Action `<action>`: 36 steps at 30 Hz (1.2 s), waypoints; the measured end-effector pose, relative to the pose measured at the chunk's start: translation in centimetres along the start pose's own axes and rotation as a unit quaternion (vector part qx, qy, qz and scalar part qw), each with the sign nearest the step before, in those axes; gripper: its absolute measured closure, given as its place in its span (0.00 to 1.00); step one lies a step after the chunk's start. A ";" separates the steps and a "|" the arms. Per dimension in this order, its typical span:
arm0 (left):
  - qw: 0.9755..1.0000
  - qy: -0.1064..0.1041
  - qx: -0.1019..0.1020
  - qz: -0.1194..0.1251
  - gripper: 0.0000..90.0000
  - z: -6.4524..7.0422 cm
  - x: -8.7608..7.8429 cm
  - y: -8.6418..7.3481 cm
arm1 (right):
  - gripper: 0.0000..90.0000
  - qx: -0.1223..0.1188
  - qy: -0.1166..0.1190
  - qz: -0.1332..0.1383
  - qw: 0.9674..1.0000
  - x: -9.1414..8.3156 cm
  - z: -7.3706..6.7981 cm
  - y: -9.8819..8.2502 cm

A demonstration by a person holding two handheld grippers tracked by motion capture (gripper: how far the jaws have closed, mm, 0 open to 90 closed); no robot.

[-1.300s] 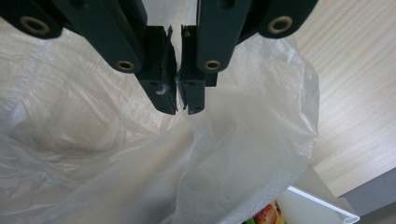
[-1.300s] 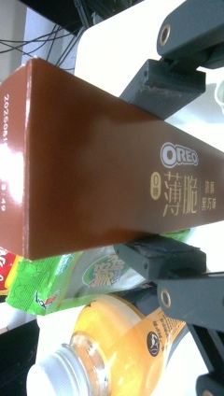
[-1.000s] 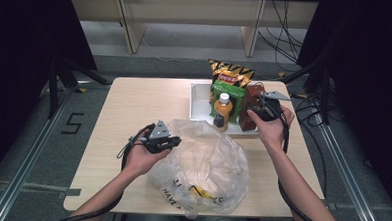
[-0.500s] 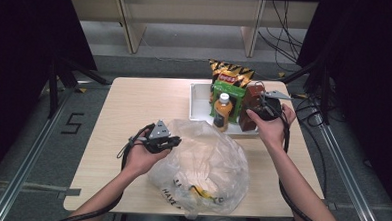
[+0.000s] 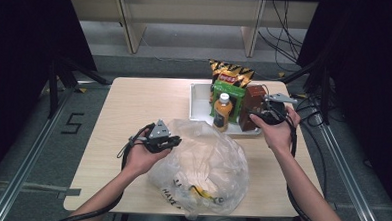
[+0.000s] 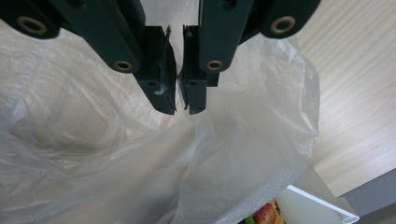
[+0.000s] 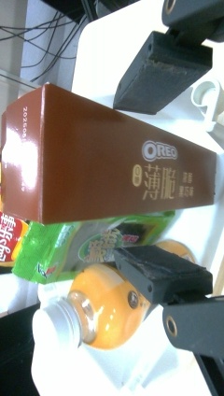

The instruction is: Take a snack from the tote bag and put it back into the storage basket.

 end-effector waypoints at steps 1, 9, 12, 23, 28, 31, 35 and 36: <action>1.000 0.002 0.000 -0.002 0.91 0.0 0.0 0.0 | 0.28 -0.005 -0.001 0.002 1.000 0.0 0.1 0.0; 1.000 0.003 -0.001 -0.005 0.91 -0.1 -0.1 -0.1 | 0.28 0.013 0.001 -0.004 1.000 -0.5 0.2 -0.4; 1.000 0.005 -0.001 -0.006 0.91 -0.2 -0.1 -0.1 | 0.28 -0.002 0.006 0.001 1.000 -0.8 0.6 -0.5; 1.000 0.000 -0.003 0.001 0.91 0.0 -0.3 0.1 | 0.28 0.004 0.007 0.006 1.000 -1.6 0.8 -0.4; 1.000 0.003 -0.014 0.008 0.91 0.1 -0.2 0.2 | 0.28 -0.003 0.010 0.012 1.000 -1.9 0.9 -0.3; 1.000 0.003 -0.014 0.005 0.91 -0.1 -0.2 0.2 | 0.28 0.003 0.012 0.013 1.000 -1.8 0.9 -0.5; 1.000 0.005 -0.004 0.000 0.91 -0.3 -0.3 0.1 | 0.29 0.015 0.013 -0.005 1.000 -1.7 0.9 -1.0; 1.000 0.003 -0.003 0.000 0.91 -0.3 -0.3 0.1 | 0.29 0.000 0.016 0.005 1.000 -1.5 1.1 -0.9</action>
Point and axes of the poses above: each handheld gripper's, and its own axes: x roughly forward along the jaws, y roughly out of its top, z roughly to its right, the point moved 9 cm from there along x, roughly forward along the jaws, and after that the axes turned 3 degrees about -z, right-handed, at the moved point
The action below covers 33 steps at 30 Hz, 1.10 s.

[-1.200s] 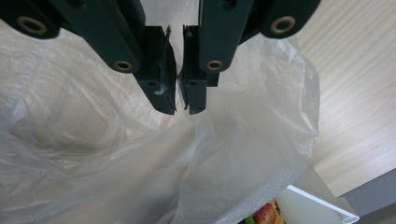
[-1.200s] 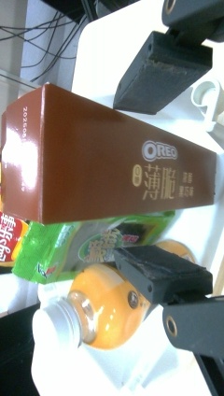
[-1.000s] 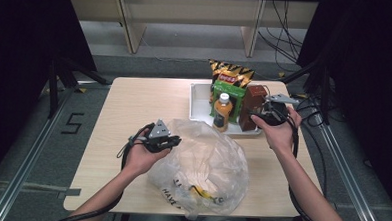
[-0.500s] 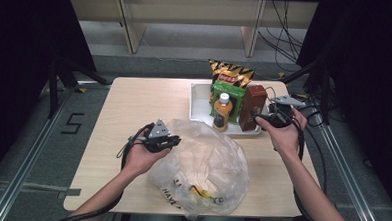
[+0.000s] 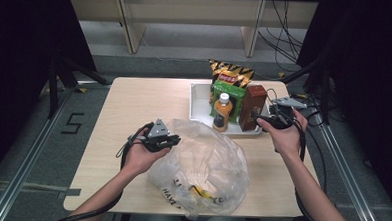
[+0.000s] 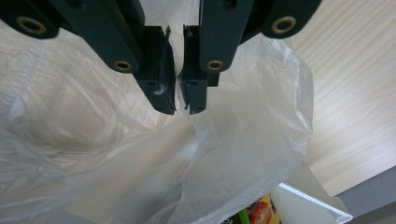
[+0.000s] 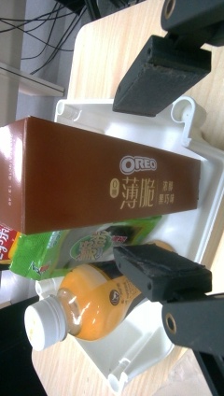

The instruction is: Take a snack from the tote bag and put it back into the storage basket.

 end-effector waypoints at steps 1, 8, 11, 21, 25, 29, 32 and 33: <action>1.000 0.002 0.000 0.004 0.91 0.0 0.0 0.1 | 0.29 -0.002 0.002 0.002 1.000 0.0 0.0 0.0; 1.000 0.000 -0.008 0.004 0.91 0.3 0.0 0.0 | 0.29 0.020 -0.001 0.000 1.000 -0.5 -0.2 -0.3; 1.000 0.001 -0.005 0.010 0.91 0.4 0.0 0.2 | 0.30 0.009 0.000 0.003 1.000 -0.8 0.0 -0.3; 1.000 -0.001 0.005 0.003 0.91 0.2 0.0 0.2 | 0.37 -0.012 0.025 0.009 1.000 -1.8 0.0 -1.1; 1.000 0.000 0.000 0.003 0.91 0.3 -0.1 0.2 | 0.41 -0.022 0.029 0.012 0.999 -2.2 0.0 -1.3; 1.000 0.002 0.003 0.002 0.91 0.3 -0.1 0.1 | 0.47 -0.023 0.038 0.010 0.999 -3.0 -0.1 -1.8; 1.000 0.000 0.002 0.003 0.90 0.4 -0.1 0.2 | 0.58 -0.031 0.033 0.009 0.999 -3.8 0.4 -2.5; 1.000 -0.002 0.004 0.004 0.90 0.4 -0.1 0.2 | 0.61 -0.032 0.037 0.010 0.999 -4.1 0.4 -2.6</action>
Point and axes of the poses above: each handheld gripper's, and its own axes: x roughly forward along the jaws, y roughly out of its top, z roughly to its right, the point moved 9 cm from there along x, roughly forward along the jaws, and after that the axes turned 3 degrees about -z, right-handed, at the moved point
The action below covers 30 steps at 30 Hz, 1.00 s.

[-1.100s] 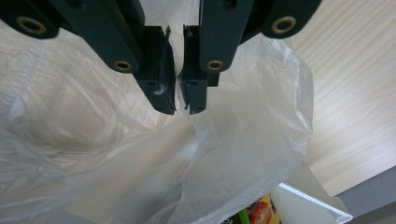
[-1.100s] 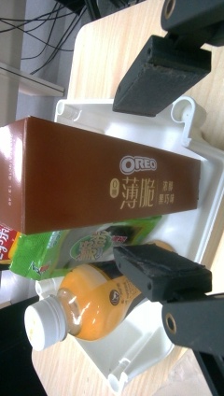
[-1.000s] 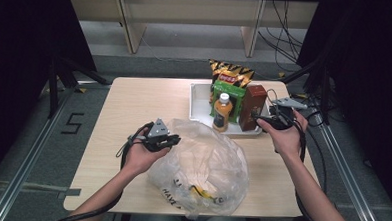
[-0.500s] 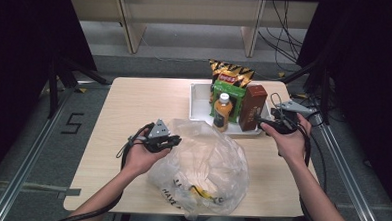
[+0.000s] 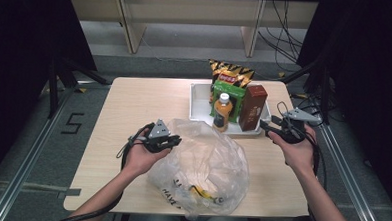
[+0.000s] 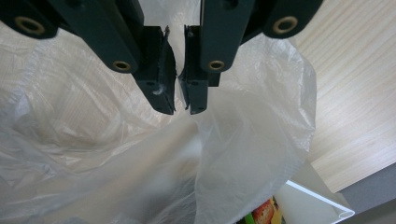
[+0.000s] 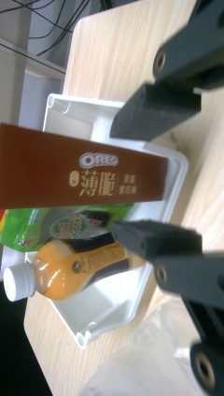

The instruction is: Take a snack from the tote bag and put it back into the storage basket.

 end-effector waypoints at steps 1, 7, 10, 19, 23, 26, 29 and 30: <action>1.000 0.002 -0.007 -0.003 0.89 0.1 0.0 -0.1 | 0.65 0.021 0.006 -0.012 1.000 -0.6 -0.3 -0.4; 1.000 0.004 -0.025 0.010 0.84 0.1 -0.1 0.1 | 0.78 0.020 0.006 0.003 1.000 -2.1 0.6 -1.7; 1.000 0.004 -0.024 0.011 0.80 0.0 -0.4 0.1 | 0.79 0.030 -0.001 -0.006 1.000 -2.8 0.8 -2.8; 0.999 0.025 -0.025 0.038 0.48 -0.4 -2.7 0.7 | 0.80 0.036 -0.025 -0.020 0.999 -3.5 1.4 -5.0; 0.997 0.026 -0.039 0.058 0.34 -0.5 -5.0 0.5 | 0.80 0.050 -0.025 -0.027 0.998 -3.4 1.1 -5.5; 0.994 0.030 -0.058 0.085 0.29 -0.3 -7.0 -0.5 | 0.78 0.028 -0.028 -0.022 0.999 -3.3 1.3 -5.5; 0.990 0.031 -0.080 0.108 0.27 0.2 -8.4 -2.3 | 0.73 0.023 -0.040 -0.017 0.999 -3.2 1.8 -5.4; 0.990 0.033 -0.081 0.113 0.27 0.3 -8.8 -2.9 | 0.72 0.031 -0.041 -0.019 0.999 -3.3 1.7 -5.4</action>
Point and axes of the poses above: each handheld gripper's, and its own axes: x roughly forward along the jaws, y roughly out of its top, z roughly to its right, the point moved 9 cm from there along x, roughly forward along the jaws, and after that the axes turned 3 degrees about -z, right-handed, at the moved point
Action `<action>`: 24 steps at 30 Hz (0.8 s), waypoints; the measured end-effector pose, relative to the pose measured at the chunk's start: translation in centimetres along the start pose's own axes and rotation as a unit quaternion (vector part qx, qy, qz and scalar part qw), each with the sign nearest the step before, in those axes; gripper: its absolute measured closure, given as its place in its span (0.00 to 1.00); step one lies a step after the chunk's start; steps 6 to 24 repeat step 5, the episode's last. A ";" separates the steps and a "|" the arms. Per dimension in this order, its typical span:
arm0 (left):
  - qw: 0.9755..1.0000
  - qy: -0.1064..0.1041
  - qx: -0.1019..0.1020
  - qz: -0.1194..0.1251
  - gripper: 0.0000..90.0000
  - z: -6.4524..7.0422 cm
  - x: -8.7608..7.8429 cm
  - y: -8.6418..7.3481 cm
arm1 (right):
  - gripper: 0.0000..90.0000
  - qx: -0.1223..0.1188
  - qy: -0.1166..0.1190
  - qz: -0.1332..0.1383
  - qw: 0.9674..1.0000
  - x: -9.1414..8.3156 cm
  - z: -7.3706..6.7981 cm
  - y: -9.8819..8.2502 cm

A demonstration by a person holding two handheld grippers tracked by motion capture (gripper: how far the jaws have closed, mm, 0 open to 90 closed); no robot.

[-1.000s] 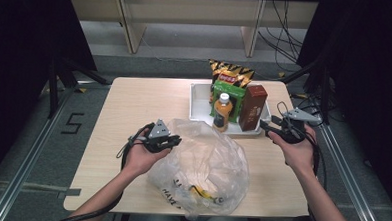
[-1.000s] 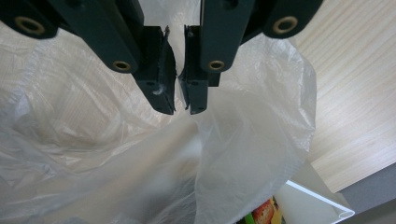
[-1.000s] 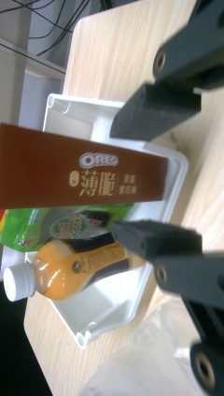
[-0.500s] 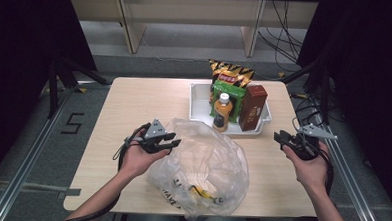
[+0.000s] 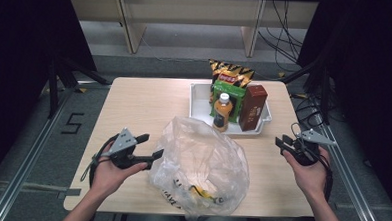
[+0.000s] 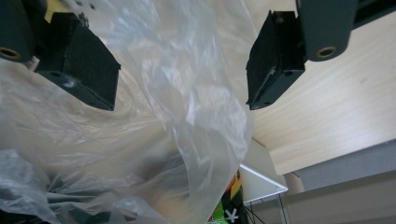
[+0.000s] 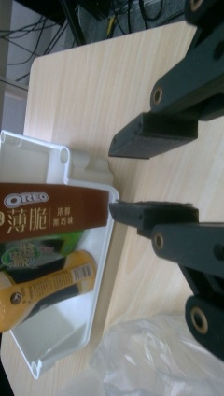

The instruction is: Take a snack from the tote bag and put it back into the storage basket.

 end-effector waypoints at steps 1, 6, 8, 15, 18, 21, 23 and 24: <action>1.000 0.001 -0.007 0.003 0.27 0.0 -0.4 -0.7 | 0.70 0.000 0.002 0.006 1.000 0.0 0.1 0.1; 0.999 0.002 -0.047 0.002 0.27 -0.2 -0.7 -2.2 | 0.59 -0.001 -0.023 0.009 1.000 0.0 0.8 0.1; 0.999 0.002 -0.047 0.002 0.27 -0.2 -0.7 -2.2 | 0.59 -0.001 -0.023 0.009 1.000 0.0 0.8 0.1; 0.999 0.002 -0.047 0.002 0.27 -0.2 -0.7 -2.2 | 0.59 -0.001 -0.023 0.009 1.000 0.0 0.8 0.1; 0.999 0.002 -0.047 0.002 0.27 -0.2 -0.7 -2.2 | 0.59 -0.001 -0.023 0.009 1.000 0.0 0.8 0.1; 0.999 0.002 -0.047 0.002 0.27 -0.2 -0.7 -2.2 | 0.59 -0.001 -0.023 0.009 1.000 0.0 0.8 0.1; 0.999 0.002 -0.047 0.002 0.27 -0.2 -0.7 -2.2 | 0.59 -0.001 -0.023 0.009 1.000 0.0 0.8 0.1; 0.999 0.002 -0.047 0.002 0.27 -0.2 -0.7 -2.2 | 0.59 -0.001 -0.023 0.009 1.000 0.0 0.8 0.1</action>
Point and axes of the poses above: each handheld gripper's, and its own axes: x roughly forward along the jaws, y roughly out of its top, z roughly to its right, the point moved 9 cm from there along x, roughly forward along the jaws, and after that the axes turned 3 degrees about -z, right-handed, at the moved point
